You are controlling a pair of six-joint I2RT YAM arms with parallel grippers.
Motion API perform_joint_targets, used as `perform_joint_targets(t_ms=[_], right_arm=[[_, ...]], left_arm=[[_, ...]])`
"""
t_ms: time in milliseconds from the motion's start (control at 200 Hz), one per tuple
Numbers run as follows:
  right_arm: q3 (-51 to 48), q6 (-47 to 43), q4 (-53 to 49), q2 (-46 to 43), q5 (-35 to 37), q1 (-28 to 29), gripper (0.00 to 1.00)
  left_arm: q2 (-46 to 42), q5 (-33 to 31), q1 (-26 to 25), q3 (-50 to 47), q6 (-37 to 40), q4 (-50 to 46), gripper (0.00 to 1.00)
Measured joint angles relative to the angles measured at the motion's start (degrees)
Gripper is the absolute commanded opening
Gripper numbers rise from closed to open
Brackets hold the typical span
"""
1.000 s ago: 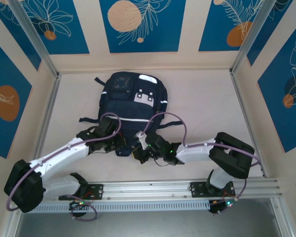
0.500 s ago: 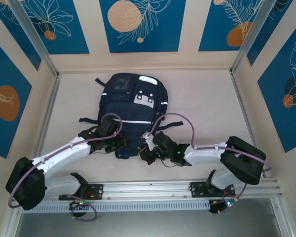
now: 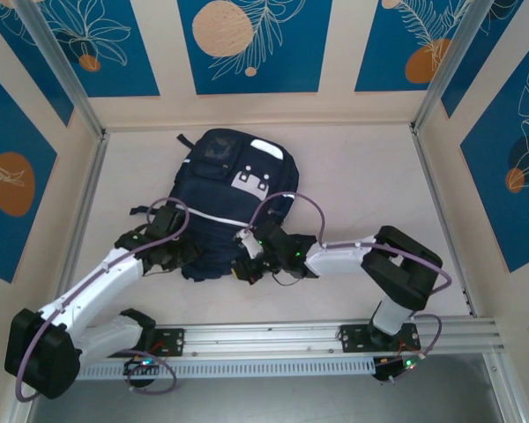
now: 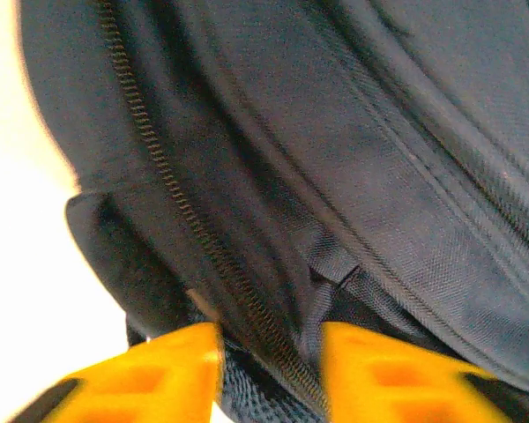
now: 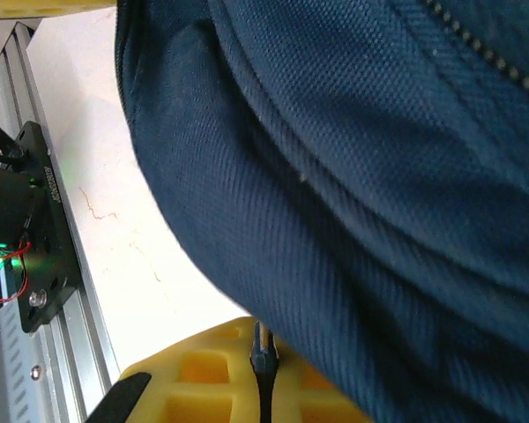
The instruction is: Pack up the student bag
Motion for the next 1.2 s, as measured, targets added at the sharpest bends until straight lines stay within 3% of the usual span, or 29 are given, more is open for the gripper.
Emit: perform_joint_targets(t_ms=[210, 360, 610, 755, 985, 1200], right_arm=[[2.14, 2.16, 1.14, 4.7, -0.92, 0.24, 0.0], [2.29, 3.17, 1.9, 5.18, -1.18, 0.37, 0.0], [2.29, 3.67, 2.21, 5.18, -1.18, 0.48, 0.0], [2.29, 4.04, 2.34, 5.18, -1.16, 0.59, 0.0], [2.21, 4.02, 2.36, 5.14, -0.7, 0.63, 0.0], [0.66, 4.0, 2.71, 3.74, 0.11, 0.52, 0.0]], left_arm=[[-5.14, 2.12, 0.11, -0.57, -4.0, -1.33, 0.64], [-5.4, 5.09, -0.26, -2.45, -7.43, 0.22, 0.64], [1.64, 7.02, -4.42, -2.8, -11.61, 5.75, 0.58], [4.48, 6.93, -5.29, -2.49, -12.31, 8.0, 0.46], [6.82, 5.4, -5.49, -1.9, -11.96, 9.05, 0.07], [5.92, 4.44, -5.07, -1.88, -11.1, 8.59, 0.0]])
